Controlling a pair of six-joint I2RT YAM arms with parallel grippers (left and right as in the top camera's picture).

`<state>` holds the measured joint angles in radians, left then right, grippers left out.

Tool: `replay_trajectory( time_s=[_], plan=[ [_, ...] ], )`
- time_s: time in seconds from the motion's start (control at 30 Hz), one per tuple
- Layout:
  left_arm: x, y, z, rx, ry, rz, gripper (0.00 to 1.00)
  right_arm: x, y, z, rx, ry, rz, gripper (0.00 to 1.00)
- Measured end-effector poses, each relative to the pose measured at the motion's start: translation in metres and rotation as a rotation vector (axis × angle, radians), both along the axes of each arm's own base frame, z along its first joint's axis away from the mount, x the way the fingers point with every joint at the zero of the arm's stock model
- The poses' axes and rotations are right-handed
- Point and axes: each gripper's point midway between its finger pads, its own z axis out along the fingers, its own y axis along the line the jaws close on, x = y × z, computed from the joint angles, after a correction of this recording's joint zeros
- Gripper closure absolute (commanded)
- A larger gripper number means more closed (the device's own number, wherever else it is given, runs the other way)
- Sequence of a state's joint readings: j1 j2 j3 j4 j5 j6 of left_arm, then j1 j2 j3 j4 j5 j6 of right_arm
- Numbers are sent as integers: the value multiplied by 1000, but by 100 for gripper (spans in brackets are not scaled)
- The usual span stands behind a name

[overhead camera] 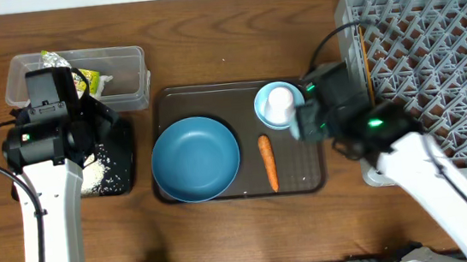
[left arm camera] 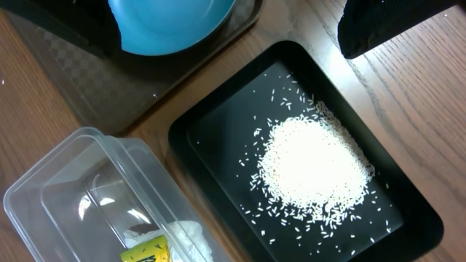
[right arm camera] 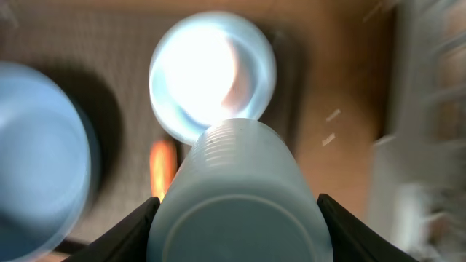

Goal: Sort waste into correct bins and load items into the dishwasher rack
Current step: 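Carry the cup right and place it in the dish rack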

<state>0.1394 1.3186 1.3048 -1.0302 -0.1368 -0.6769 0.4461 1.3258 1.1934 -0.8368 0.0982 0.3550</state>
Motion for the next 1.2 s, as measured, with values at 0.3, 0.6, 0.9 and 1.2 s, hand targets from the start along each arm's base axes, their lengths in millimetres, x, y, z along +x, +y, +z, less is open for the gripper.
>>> replay_trajectory(
  time_s=[0.3, 0.6, 0.9, 1.2],
  plan=[
    [0, 0, 0, 0, 0, 0, 2, 31, -147, 68, -36, -173, -374, 41],
    [0, 0, 0, 0, 0, 0, 2, 38, -279, 47, 7, -164, -693, 37],
    [0, 0, 0, 0, 0, 0, 2, 33, -334, -24, 30, 19, -831, 13],
    [0, 0, 0, 0, 0, 0, 2, 33, -330, -30, 71, 41, -822, 6]
  ],
)
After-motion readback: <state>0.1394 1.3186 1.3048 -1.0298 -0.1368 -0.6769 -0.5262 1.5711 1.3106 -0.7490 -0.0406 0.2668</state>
